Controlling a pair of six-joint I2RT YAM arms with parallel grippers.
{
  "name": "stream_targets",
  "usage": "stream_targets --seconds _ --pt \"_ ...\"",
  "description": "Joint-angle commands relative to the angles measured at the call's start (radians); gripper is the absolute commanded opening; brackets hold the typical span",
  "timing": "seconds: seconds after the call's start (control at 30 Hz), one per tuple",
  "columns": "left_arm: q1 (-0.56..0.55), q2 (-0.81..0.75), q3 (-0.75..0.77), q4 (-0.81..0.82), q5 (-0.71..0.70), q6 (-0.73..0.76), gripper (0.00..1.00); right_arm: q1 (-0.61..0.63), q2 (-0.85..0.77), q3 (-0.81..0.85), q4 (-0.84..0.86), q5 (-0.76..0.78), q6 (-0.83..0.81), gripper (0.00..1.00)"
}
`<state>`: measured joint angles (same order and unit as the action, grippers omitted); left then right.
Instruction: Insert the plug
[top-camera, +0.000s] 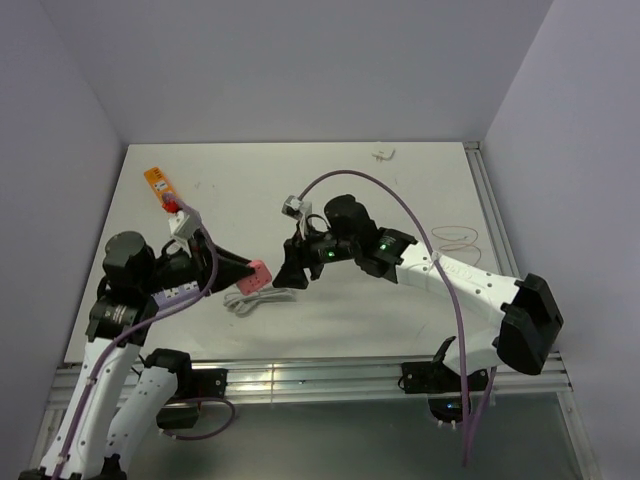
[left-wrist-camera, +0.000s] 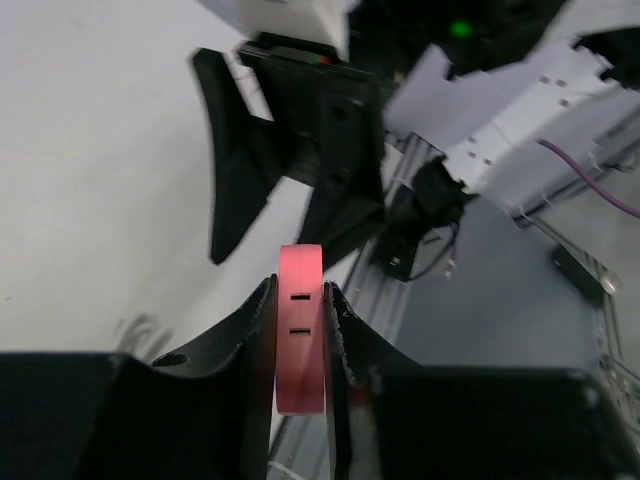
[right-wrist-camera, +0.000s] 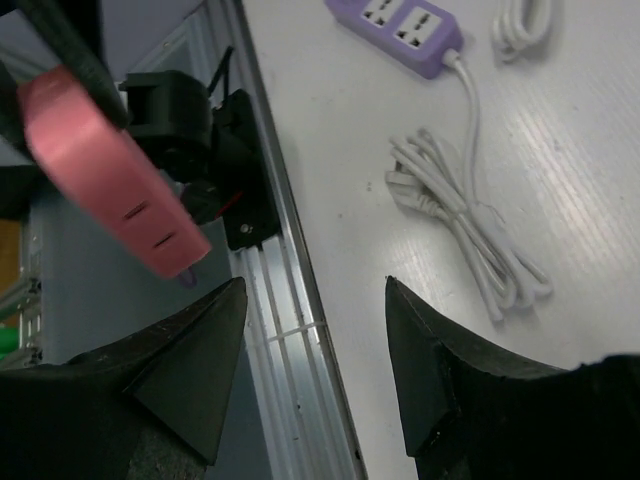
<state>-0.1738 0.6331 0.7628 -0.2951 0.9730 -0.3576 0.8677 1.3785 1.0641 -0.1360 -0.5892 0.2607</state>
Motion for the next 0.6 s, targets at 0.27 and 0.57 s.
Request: stream_targets --seconds 0.27,0.57 --pt "-0.049 -0.085 -0.046 0.018 0.147 -0.021 0.0 -0.013 -0.122 0.007 0.07 -0.411 -0.017 0.61" --pt "-0.049 -0.084 -0.072 0.105 0.182 -0.072 0.0 0.014 -0.069 0.059 0.079 -0.429 0.015 0.59"
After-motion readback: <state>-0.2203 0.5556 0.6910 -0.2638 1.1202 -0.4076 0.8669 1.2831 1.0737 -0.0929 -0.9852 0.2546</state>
